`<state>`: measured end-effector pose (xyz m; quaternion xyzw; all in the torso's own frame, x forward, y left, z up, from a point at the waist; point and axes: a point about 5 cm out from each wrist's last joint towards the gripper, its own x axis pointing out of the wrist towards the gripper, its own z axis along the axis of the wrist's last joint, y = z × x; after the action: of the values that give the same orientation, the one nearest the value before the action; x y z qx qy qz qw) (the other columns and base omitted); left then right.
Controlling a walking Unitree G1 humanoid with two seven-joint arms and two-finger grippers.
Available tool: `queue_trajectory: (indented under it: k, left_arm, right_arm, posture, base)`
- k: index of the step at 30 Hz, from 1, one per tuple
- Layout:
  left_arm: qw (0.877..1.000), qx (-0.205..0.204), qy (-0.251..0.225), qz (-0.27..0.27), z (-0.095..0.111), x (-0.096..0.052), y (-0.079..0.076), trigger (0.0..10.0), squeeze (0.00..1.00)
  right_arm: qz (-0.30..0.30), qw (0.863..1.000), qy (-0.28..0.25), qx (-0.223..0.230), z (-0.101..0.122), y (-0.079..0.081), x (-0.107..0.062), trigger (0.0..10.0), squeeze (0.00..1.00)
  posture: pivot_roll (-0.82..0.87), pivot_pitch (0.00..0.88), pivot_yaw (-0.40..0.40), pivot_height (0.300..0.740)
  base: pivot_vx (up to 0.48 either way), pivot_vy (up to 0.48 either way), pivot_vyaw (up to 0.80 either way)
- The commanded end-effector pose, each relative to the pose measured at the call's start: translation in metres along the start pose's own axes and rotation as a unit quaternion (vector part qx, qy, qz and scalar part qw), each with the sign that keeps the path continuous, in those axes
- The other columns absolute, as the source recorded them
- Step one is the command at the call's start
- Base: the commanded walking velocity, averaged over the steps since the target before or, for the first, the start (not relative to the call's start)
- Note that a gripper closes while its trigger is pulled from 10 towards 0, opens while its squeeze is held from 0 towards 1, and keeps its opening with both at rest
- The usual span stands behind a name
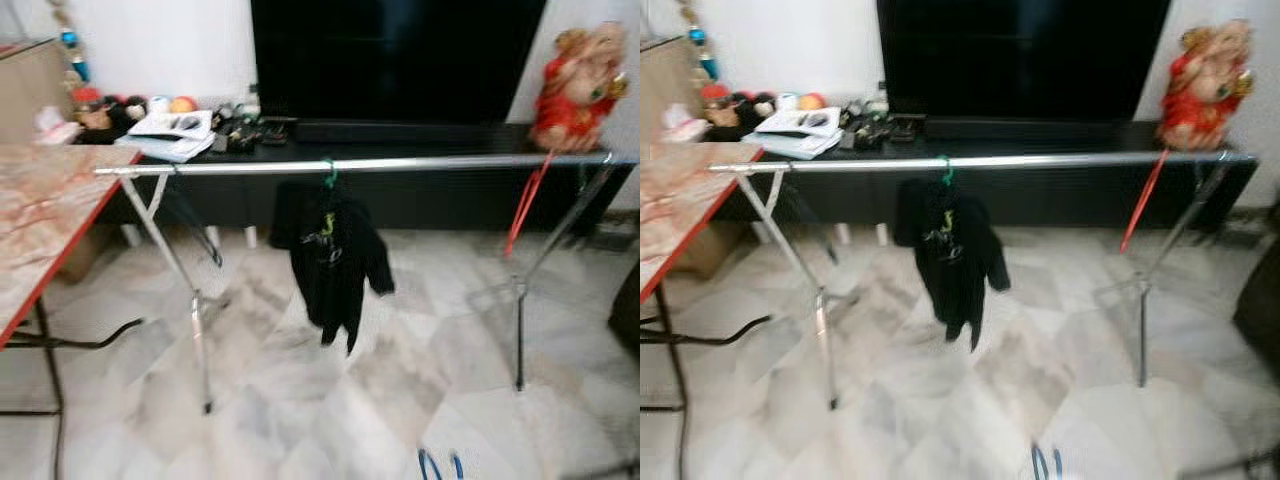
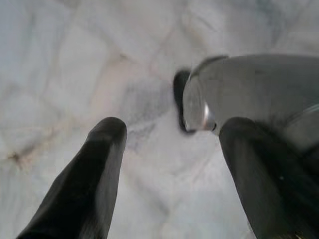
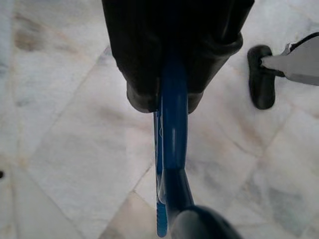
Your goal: Hang hanger
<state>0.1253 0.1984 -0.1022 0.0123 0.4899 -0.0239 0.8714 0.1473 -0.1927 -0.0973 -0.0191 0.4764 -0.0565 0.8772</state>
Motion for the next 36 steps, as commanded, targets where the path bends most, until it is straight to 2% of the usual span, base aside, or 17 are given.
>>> queue_trajectory:
  k: [1,30,36]
  left_arm:
    - [1.000,0.005,0.002,0.004,0.0009,-0.0004,0.0046,10.0,0.00]
    - [1.000,0.004,0.002,0.004,0.0011,-0.0004,0.0049,10.0,0.00]
    - [1.000,0.007,0.003,0.007,0.0009,-0.0004,0.0052,10.0,0.00]
  right_arm:
    - [0.008,1.000,0.001,0.007,0.0013,0.0065,0.0004,10.0,0.00]
    - [0.009,1.000,0.001,0.008,0.0008,0.0070,0.0003,10.0,0.00]
    - [0.008,1.000,-0.001,0.008,0.0013,0.0072,0.0004,10.0,0.00]
  posture:
    - [0.15,0.027,0.000,0.740]
    - [0.15,0.034,0.001,0.740]
    - [0.15,0.034,0.001,0.740]
  base:
    - [-0.266,0.000,0.00]
    - [-0.270,0.000,0.00]
    - [0.000,0.000,0.00]
